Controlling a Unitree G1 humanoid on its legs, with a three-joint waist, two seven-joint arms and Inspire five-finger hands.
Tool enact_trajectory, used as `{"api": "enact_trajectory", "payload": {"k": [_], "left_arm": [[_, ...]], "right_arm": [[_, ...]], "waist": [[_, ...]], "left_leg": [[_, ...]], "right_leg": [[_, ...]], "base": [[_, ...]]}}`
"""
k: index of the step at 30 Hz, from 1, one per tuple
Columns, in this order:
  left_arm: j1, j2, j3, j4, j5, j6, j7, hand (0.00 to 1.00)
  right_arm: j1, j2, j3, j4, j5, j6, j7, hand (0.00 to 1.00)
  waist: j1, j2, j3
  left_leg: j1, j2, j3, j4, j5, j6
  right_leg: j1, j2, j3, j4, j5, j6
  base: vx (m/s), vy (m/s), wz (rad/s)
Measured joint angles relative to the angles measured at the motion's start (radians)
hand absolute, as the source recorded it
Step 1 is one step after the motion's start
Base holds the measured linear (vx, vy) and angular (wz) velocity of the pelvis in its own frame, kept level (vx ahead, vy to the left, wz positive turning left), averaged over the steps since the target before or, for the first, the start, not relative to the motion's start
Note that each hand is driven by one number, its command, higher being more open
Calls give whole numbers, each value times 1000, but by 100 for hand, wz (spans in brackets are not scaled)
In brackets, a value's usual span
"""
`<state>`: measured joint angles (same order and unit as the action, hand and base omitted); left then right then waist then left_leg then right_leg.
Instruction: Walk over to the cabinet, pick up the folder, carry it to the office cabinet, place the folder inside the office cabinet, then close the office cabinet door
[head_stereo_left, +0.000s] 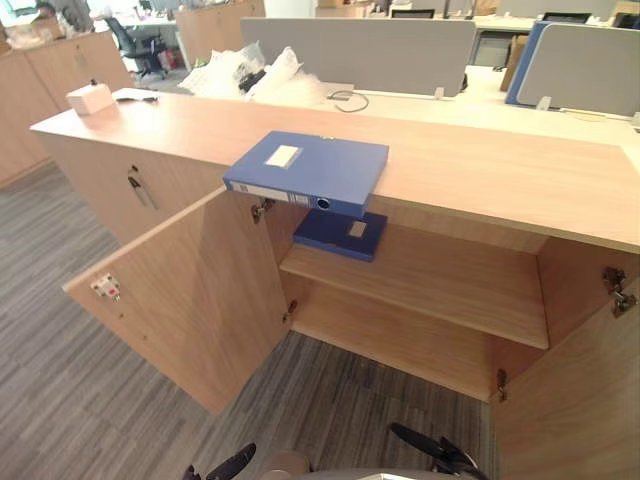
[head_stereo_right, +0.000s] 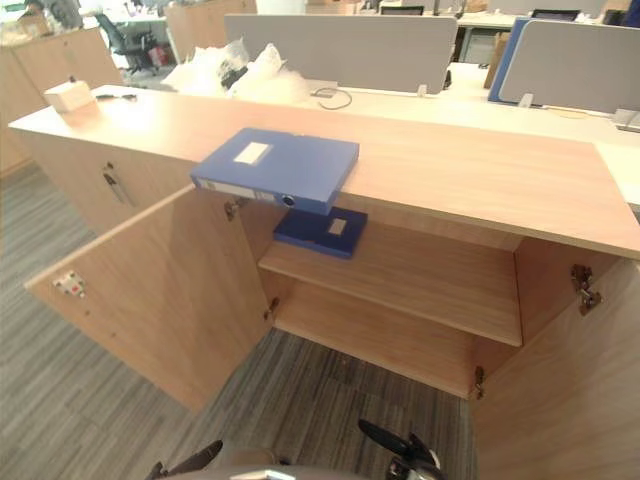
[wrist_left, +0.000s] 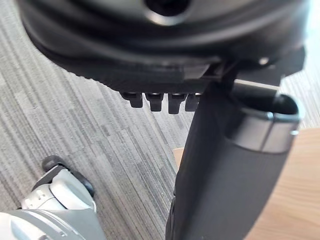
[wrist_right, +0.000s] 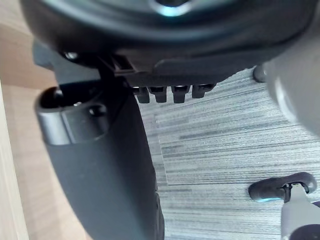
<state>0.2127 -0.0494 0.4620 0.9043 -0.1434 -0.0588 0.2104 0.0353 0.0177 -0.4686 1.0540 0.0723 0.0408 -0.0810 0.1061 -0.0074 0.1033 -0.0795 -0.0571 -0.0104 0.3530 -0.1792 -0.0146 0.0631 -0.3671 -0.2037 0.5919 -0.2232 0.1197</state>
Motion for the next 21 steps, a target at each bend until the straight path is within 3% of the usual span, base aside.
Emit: {"api": "enact_trajectory", "payload": {"k": [1, 3, 5, 6, 7, 8, 9, 10, 11, 13, 15, 17, 21], "left_arm": [[10, 17, -31, 0, 4, 1, -2, 100], [18, 28, -46, -1, 21, 3, -6, 100], [22, 29, -45, -8, 34, 4, -12, 100], [22, 29, -44, -7, 36, 5, -14, 100], [22, 29, -43, -6, 37, 6, -14, 100], [23, 29, -42, -4, 36, 7, -14, 100], [24, 29, -39, -2, 34, 7, -15, 100], [24, 29, -31, -2, 34, 6, -16, 100], [24, 28, -7, -2, 35, 6, -24, 100], [22, -7, 2, 12, 32, 5, -21, 100], [21, -28, 32, 14, 23, 5, -24, 100], [22, -28, 36, 13, 13, 5, -37, 100], [16, -31, 69, 10, -24, 8, -69, 100]], "right_arm": [[2, -3, -1, -20, -4, -4, 6, 100], [18, -5, 14, -21, -19, -10, 7, 100], [21, -5, 47, -20, -35, -20, 6, 100], [17, -6, 58, -24, -35, -27, 8, 100], [14, -3, 59, -25, -35, -29, 10, 100], [11, 2, 61, -27, -35, -30, 12, 100], [19, 8, 96, -27, -35, -29, 11, 100], [22, 9, 111, -27, -35, -28, 12, 100], [32, 7, 130, -26, -35, -22, 14, 100], [50, -30, 135, -14, -41, -8, 13, 100], [47, -38, 141, -14, -65, -6, 14, 100], [47, -37, 140, -5, -69, -6, 12, 100], [46, -33, 141, 7, -63, -6, 4, 100]], "waist": [[-10, -7, -2], [-21, -15, -14], [-23, -14, -20], [-28, -13, -20], [-29, -12, -20], [-31, -11, -19], [-34, -12, -17], [-36, -19, -16], [-39, -31, -16], [-44, 12, -22], [-42, 30, -25], [-41, 30, -25], [-34, 27, -15]], "left_leg": [[35, -16, 14, -25, 15, 17], [80, -21, 36, -43, 15, 33], [115, -6, 44, -69, 11, 42], [121, 13, 48, -83, 12, 48], [125, 25, 49, -89, 12, 49], [127, 40, 49, -95, 12, 49], [135, 62, 46, -105, 12, 41], [140, 62, 43, -103, 8, 30], [144, 55, 30, -94, 0, 16], [155, 100, -5, -87, -14, -19], [150, 138, -6, -68, -26, -45], [118, 177, -4, 14, -45, -71], [-80, 244, 6, 480, -48, -86]], "right_leg": [[-60, -42, 8, 132, 37, -90], [-92, -72, 8, 230, 101, -182], [-114, -57, 8, 274, 106, -153], [-150, -24, -14, 283, 63, -107], [-167, -7, -36, 275, 40, -86], [-180, 24, -70, 249, 13, -66], [-170, 85, -141, 111, -24, -62], [-150, 106, -151, 32, -19, -65], [-112, 119, -169, -72, -36, -95], [-43, 179, -228, -156, -36, -98], [-23, 227, -240, -198, -35, -110], [10, 273, -253, -251, -30, -123], [101, 330, -253, -334, -26, -135]], "base": [[13, 201, -34], [14, 129, -18], [47, 65, -28], [44, 4, -32], [78, -97, -25], [89, -128, -11], [90, -157, 0], [61, -171, 16], [99, -235, 37], [159, -254, 42], [192, -225, 9], [172, -203, 1], [132, -76, -9]]}}
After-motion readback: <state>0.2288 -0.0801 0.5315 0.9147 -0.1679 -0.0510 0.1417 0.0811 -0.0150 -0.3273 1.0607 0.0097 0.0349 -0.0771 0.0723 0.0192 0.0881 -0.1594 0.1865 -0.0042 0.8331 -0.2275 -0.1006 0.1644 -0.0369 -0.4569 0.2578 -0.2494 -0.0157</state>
